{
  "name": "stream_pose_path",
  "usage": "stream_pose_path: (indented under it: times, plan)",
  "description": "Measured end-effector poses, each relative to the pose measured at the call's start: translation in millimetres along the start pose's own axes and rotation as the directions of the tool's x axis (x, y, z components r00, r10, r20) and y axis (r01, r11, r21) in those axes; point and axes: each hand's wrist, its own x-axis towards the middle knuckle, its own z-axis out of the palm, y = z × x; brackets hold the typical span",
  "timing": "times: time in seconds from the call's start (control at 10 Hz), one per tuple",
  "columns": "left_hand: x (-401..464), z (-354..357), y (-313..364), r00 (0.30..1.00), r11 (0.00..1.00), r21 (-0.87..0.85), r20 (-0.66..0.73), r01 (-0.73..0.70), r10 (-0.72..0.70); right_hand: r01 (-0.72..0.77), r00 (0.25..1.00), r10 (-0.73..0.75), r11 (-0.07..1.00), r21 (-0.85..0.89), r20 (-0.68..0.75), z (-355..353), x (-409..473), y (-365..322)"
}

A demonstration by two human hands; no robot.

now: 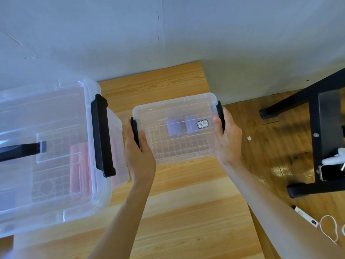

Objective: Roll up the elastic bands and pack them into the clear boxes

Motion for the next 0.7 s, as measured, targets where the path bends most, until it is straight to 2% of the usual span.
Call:
stream_pose_path:
  times: [0.1,0.3,0.4,0.5,0.6,0.7]
  plan:
    - [0.4,-0.1,0.9,1.000,1.000,-0.004,0.007,0.011,-0.011,-0.002,1.000,0.002,1.000,-0.018,0.012,0.4,0.0,1.8]
    - [2.7,-4.7,2.8,0.997,0.998,-0.034,0.057,0.059,-0.057,-0.081,0.983,0.092,0.994,-0.073,0.157,-10.2,6.6,-3.6]
    - [3.8,-6.6,13.1,0.996,0.997,-0.036,0.066,0.062,-0.060,-0.047,0.984,0.065,0.993,-0.111,0.165,-20.4,7.9,-14.2]
    - [0.4,-11.0,23.0,0.996,0.996,0.069,0.076,-0.058,0.052,0.101,0.989,-0.069,0.958,-0.270,0.127,-24.4,5.0,-22.8]
    - [-4.5,-13.7,31.9,0.972,0.974,0.112,0.155,-0.196,0.178,0.251,0.962,-0.187,0.894,-0.371,0.200,-24.1,-1.0,-34.0]
    - [-5.7,-17.9,41.6,0.914,0.903,0.223,0.267,-0.366,0.305,0.360,0.924,-0.243,0.812,-0.459,0.296,-23.5,-7.7,-40.0]
